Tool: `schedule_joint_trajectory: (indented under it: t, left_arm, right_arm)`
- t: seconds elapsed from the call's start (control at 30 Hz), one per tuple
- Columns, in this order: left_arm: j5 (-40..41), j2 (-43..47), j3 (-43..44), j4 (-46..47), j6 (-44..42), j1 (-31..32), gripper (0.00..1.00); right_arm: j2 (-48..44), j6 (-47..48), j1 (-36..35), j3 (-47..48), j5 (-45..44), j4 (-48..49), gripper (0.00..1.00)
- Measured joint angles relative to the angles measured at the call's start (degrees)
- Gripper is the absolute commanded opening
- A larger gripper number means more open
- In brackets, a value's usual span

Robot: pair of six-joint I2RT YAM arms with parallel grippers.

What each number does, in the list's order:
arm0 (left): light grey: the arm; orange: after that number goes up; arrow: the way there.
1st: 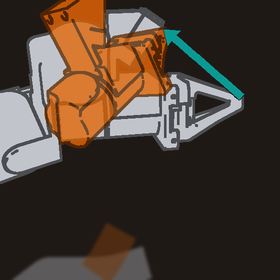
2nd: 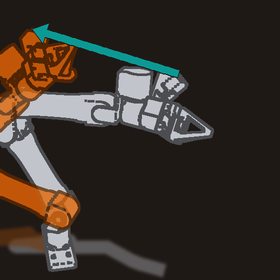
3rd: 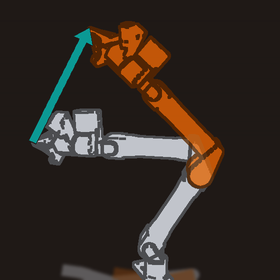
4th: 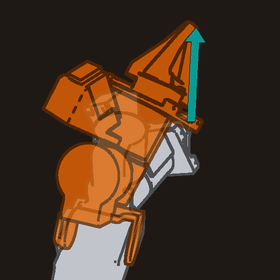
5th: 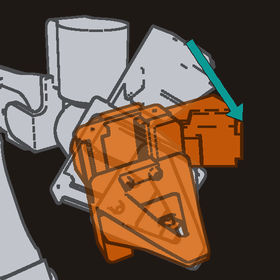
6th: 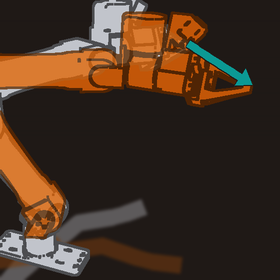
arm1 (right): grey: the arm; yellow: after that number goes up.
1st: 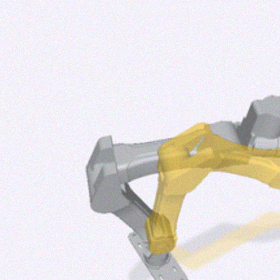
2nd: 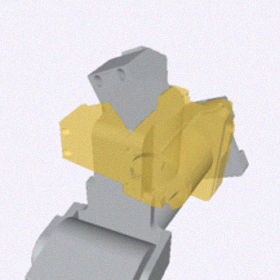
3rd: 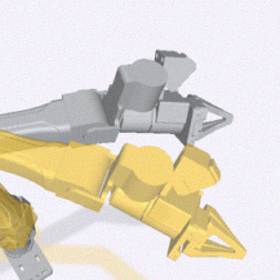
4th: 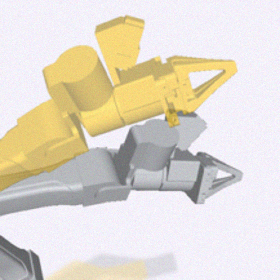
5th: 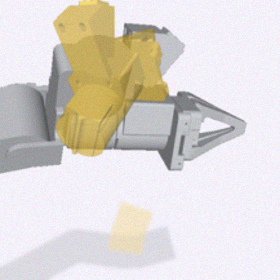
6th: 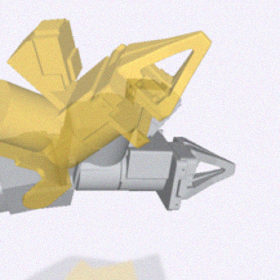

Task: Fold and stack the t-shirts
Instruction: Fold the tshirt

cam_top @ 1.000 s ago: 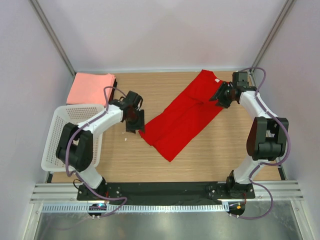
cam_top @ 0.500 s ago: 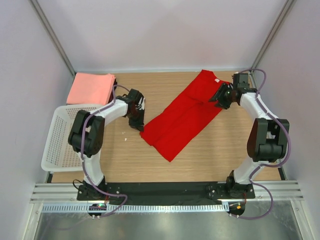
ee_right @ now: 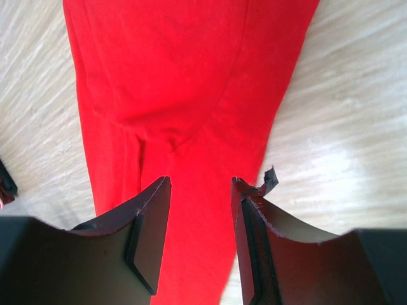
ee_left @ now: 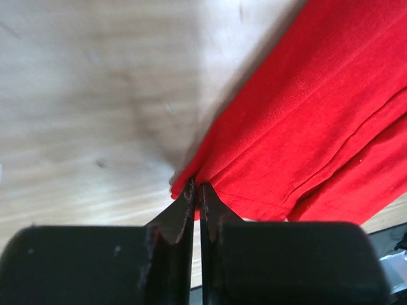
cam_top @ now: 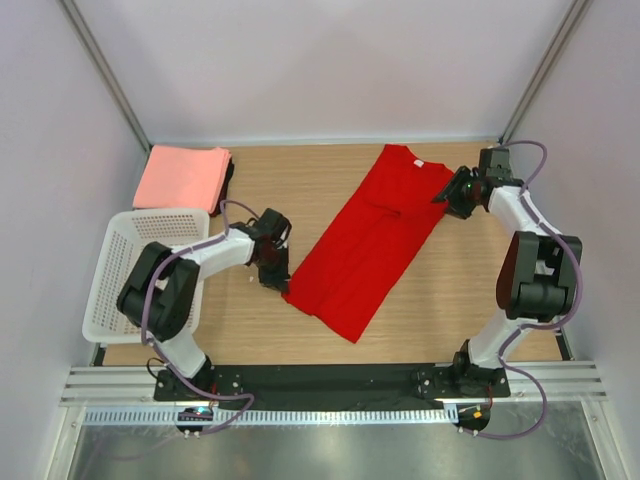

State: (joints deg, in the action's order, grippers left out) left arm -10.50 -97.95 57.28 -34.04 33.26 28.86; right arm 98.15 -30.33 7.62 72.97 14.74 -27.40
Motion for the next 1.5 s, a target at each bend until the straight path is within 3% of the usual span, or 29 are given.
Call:
schedule_joint_trajectory:
  t: [0.17, 0.27, 0.3, 0.5, 0.73, 0.83, 0.97, 1.13, 1.23, 1.33, 1.37, 1.5]
  left_arm:
    - [1.55, 3.65, -3.76, 0.2, 4.79, 5.64, 0.1]
    - [3.34, 6.95, -5.99, -1.03, 8.37, 8.59, 0.26]
    - [4.39, 8.28, -6.38, -1.99, 9.53, 9.2, 0.39]
    - [15.32, 15.02, -2.27, -9.6, 12.57, 12.63, 0.4]
    - [16.7, 11.43, 9.62, -8.57, 7.19, 16.98, 0.38]
    - [16.02, 7.23, 10.54, -6.91, 4.66, 18.12, 0.37]
    - [13.84, 1.4, 10.78, -5.44, 2.23, 19.41, 0.37]
    - [10.73, -1.86, 13.81, -4.35, 1.57, 19.98, 0.38]
    - [10.43, -2.49, 17.0, -4.26, 1.64, 19.98, 0.42]
    - [11.17, -2.56, 18.82, -4.09, 1.92, 19.69, 0.44]
    - [11.8, -2.56, 19.02, -4.09, 2.16, 19.45, 0.44]
    - [12.61, -2.49, 17.51, -4.31, 2.84, 16.52, 0.43]
  right_arm:
    - [5.03, -1.16, 0.68, 0.48, 0.85, 5.84, 0.5]
    - [10.95, -1.62, 1.29, 3.3, 1.07, 7.15, 0.49]
    - [13.05, -1.75, 1.66, 4.59, 1.03, 7.32, 0.49]
    - [19.58, -2.86, 4.2, 7.3, -0.33, 9.73, 0.49]
    - [23.8, -4.07, 5.29, 12.28, -2.6, 12.92, 0.46]
    - [26.47, -4.11, 5.38, 15.67, -3.15, 13.77, 0.37]
    - [30.4, -3.91, 5.51, 20.81, -3.52, 13.9, 0.14]
    - [36.26, -3.3, 5.81, 29.4, -2.75, 13.03, 0.04]
    - [40.13, -2.8, 6.01, 35.82, -1.66, 11.91, 0.06]
    - [45.0, -2.14, 6.14, 44.48, 0.11, 8.92, 0.28]
    - [46.47, -1.77, 6.19, 47.34, 0.68, 7.74, 0.39]
    - [44.83, -1.27, 6.23, 46.86, 0.48, 4.96, 0.48]
